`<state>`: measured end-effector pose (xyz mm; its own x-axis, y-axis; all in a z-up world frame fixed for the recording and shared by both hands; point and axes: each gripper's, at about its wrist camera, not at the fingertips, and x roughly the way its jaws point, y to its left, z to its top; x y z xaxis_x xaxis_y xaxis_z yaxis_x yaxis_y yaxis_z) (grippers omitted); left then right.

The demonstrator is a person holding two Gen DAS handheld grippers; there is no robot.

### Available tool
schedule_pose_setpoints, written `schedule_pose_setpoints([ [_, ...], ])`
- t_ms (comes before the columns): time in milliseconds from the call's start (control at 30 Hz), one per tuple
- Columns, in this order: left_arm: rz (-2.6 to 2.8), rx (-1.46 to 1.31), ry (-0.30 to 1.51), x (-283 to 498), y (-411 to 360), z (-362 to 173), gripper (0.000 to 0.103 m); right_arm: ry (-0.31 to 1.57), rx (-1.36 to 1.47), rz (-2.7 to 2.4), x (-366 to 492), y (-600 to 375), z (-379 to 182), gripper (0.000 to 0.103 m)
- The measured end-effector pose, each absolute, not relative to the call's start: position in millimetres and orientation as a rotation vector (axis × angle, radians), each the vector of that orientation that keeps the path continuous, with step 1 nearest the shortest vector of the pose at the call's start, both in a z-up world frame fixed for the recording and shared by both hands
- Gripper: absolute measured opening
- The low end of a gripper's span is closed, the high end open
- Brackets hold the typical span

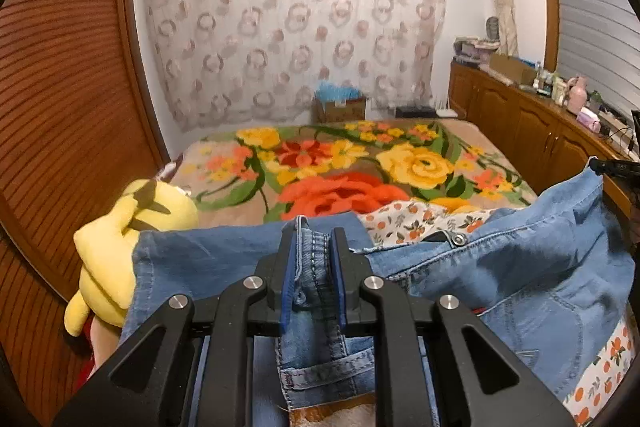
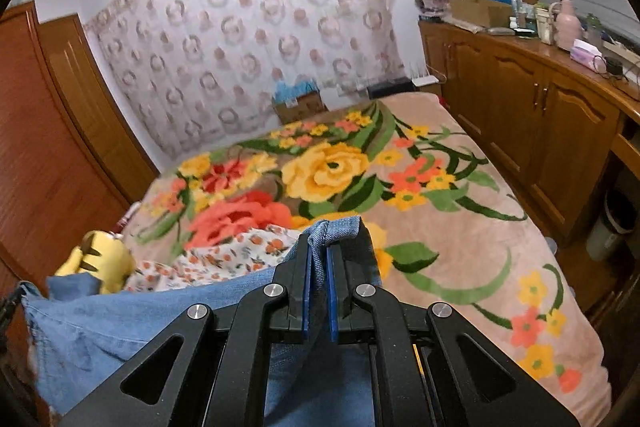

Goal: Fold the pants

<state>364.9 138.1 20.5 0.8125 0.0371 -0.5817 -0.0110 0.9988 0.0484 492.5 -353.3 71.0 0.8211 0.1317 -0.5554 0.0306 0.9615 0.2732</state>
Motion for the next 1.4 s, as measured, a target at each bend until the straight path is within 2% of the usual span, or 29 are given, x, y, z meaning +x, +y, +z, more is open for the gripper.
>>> schedule_pose_setpoints([
  [133, 0.011, 0.039, 0.662, 376.9, 139.7, 15.5, 0.021, 0.644, 0.258, 0.062, 525.6, -347.1, 72.6, 0.006],
  [200, 0.014, 0.045, 0.664, 377.8, 141.2, 16.7, 0.034, 0.660, 0.229, 0.060, 531.6, -344.7, 73.9, 0.012],
  [300, 0.007, 0.022, 0.657, 371.2, 146.7, 20.1, 0.049, 0.643, 0.188, 0.042, 531.5, -346.8, 79.3, 0.028],
  [367, 0.002, 0.011, 0.647, 363.6, 149.0, 23.7, 0.050, 0.608, 0.184, 0.023, 524.1, -348.0, 85.8, 0.047],
  [433, -0.010, 0.007, 0.636, 356.4, 148.6, 28.0, 0.050, 0.585, 0.197, 0.030, 515.8, -347.9, 88.9, 0.056],
  [533, -0.047, 0.017, 0.617, 347.4, 139.5, 34.3, 0.054, 0.576, 0.186, 0.115, 495.7, -337.2, 92.6, 0.056],
  [633, -0.099, 0.023, 0.606, 339.5, 122.0, 37.8, 0.071, 0.601, 0.142, 0.193, 482.2, -314.5, 93.2, 0.056],
  [667, -0.119, 0.017, 0.602, 337.5, 115.4, 37.8, 0.081, 0.620, 0.134, 0.245, 478.5, -304.6, 91.7, 0.056],
  [967, -0.232, 0.020, 0.613, 342.8, 58.0, 27.2, 0.081, 0.771, -0.037, 0.449, 468.6, -219.9, 68.0, 0.056],
  [1200, -0.278, 0.076, 0.641, 361.4, 7.6, -3.1, 0.081, 0.872, -0.109, 0.261, 508.1, -217.0, 54.3, 0.056],
  [1400, -0.286, 0.058, 0.669, 370.6, 2.9, -31.4, 0.081, 0.786, -0.038, 0.214, 511.5, -240.6, 84.9, 0.056],
])
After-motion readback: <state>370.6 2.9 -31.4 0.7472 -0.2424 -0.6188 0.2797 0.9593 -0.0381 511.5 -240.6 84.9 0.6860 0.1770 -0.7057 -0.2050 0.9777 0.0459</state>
